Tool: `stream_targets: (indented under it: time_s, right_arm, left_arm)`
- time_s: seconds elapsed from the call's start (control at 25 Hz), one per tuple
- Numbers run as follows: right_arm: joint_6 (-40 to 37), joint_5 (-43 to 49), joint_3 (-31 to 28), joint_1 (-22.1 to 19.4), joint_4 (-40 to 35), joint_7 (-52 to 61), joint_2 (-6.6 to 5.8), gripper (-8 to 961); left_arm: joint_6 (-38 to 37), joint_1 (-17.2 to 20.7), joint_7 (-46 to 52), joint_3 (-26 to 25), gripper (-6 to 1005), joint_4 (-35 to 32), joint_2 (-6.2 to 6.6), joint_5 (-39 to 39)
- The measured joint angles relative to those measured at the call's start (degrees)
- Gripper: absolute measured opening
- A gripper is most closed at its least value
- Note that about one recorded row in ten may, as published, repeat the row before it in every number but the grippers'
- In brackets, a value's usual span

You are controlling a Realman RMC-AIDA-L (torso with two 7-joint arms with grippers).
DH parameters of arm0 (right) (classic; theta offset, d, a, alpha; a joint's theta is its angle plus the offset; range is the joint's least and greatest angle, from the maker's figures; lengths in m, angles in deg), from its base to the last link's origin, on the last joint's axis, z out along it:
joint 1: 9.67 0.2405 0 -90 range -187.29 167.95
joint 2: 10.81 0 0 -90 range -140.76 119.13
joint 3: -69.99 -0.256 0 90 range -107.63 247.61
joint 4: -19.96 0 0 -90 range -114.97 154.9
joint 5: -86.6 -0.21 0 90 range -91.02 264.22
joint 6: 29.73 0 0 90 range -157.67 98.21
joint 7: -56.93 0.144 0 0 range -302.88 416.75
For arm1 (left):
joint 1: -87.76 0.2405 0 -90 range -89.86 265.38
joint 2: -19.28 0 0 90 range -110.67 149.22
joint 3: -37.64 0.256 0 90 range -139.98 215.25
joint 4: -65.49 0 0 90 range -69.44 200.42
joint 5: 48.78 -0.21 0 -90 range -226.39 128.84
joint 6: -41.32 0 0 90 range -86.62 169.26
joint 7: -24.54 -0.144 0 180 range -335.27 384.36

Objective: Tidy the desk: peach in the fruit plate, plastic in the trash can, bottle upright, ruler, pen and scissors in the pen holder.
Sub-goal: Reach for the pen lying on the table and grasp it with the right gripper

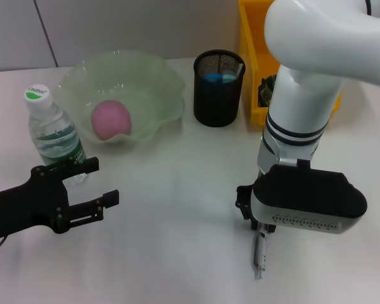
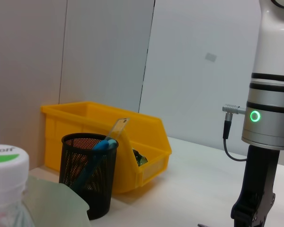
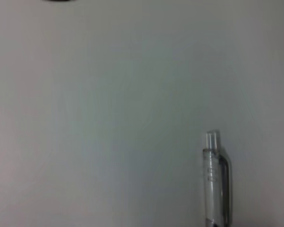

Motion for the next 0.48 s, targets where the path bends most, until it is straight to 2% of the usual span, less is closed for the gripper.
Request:
stream_targets:
  time_s: [0.48]
  right_arm:
    - [0.04,0.0,0.0,-0.07,0.08,0.0,0.0,217]
  left_arm:
    - [0.0,0.12,0.0,0.0,666,-0.01,0.04,0.02]
